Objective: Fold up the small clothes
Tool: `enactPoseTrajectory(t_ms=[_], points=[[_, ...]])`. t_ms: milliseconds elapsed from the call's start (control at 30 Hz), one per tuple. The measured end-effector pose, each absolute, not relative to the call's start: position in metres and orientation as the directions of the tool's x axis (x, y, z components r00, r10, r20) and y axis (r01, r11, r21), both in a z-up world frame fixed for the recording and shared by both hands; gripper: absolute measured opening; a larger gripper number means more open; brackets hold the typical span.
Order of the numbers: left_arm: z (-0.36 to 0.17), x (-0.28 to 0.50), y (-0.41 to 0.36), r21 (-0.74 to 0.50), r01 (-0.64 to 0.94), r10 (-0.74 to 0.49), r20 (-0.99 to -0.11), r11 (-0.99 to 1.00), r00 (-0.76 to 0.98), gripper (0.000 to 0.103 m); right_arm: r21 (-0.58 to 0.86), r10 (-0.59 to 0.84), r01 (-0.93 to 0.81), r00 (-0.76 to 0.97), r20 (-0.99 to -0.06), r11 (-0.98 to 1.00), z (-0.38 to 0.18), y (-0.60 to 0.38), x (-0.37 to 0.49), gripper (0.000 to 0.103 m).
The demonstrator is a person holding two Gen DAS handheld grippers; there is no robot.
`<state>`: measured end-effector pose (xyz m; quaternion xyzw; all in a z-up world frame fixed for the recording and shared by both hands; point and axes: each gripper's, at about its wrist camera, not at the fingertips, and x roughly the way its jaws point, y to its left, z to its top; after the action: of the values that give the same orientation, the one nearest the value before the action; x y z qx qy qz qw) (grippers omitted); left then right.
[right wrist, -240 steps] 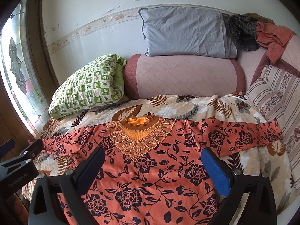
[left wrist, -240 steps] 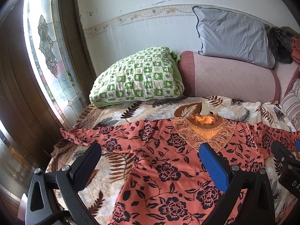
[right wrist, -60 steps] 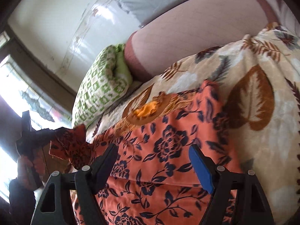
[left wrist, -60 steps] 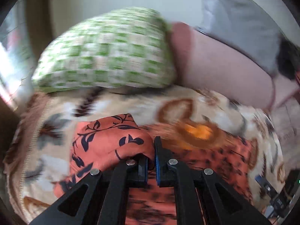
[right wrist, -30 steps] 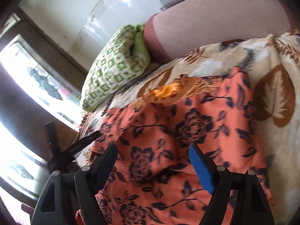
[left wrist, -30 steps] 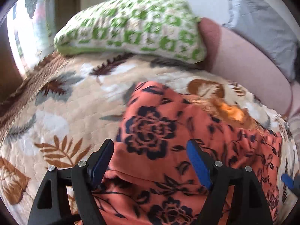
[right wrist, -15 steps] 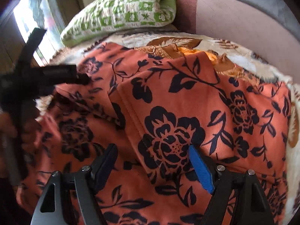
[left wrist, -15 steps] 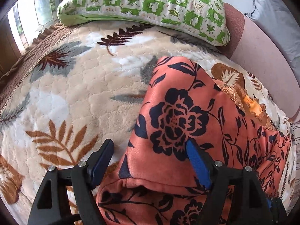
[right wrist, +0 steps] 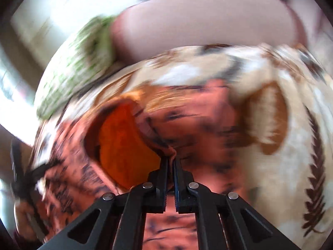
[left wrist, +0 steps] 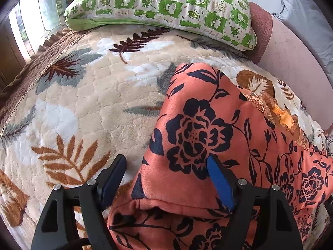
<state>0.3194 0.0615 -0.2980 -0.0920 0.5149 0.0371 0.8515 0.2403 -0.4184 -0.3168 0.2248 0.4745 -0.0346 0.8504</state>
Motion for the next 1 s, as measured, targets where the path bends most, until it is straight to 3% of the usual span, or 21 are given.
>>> enactPoseTrajectory(t_ms=[233, 333, 467, 567, 733, 900, 1000], points=[[-0.295, 0.32, 0.057, -0.075, -0.156, 0.009, -0.879, 0.985, 0.478, 0.08, 0.471, 0.184, 0.483, 0.528, -0.829, 0.738, -0.349, -0.497, 0.197, 0.01], [-0.29, 0.318, 0.057, -0.053, -0.167, 0.037, -0.869, 0.985, 0.494, 0.08, 0.577, 0.272, 0.389, 0.606, -0.747, 0.718, -0.333, -0.49, 0.191, 0.01], [-0.279, 0.316, 0.066, -0.07, -0.202, 0.051, -0.843, 0.977, 0.536, 0.08, 0.598, 0.329, 0.218, 0.668, -0.668, 0.771, -0.293, -0.452, 0.206, 0.01], [-0.272, 0.316, 0.067, -0.067, -0.19, 0.054, -0.823, 0.979, 0.566, 0.08, 0.529, 0.327, 0.187, 0.605, -0.726, 0.828, -0.286, -0.417, 0.236, 0.011], [-0.294, 0.325, 0.067, 0.033, -0.169, 0.112, -0.87, 0.985, 0.481, 0.08, 0.311, 0.161, 0.28, 0.453, -0.877, 0.908, -0.322, -0.39, 0.275, 0.011], [-0.287, 0.324, 0.074, 0.007, -0.18, 0.095, -0.869, 0.984, 0.486, 0.08, 0.274, 0.13, 0.268, 0.452, -0.882, 0.924, -0.31, -0.386, 0.277, 0.01], [-0.278, 0.321, 0.072, -0.014, -0.168, 0.076, -0.853, 0.986, 0.517, 0.08, 0.339, 0.199, 0.216, 0.49, -0.849, 0.916, -0.295, -0.378, 0.267, 0.011]])
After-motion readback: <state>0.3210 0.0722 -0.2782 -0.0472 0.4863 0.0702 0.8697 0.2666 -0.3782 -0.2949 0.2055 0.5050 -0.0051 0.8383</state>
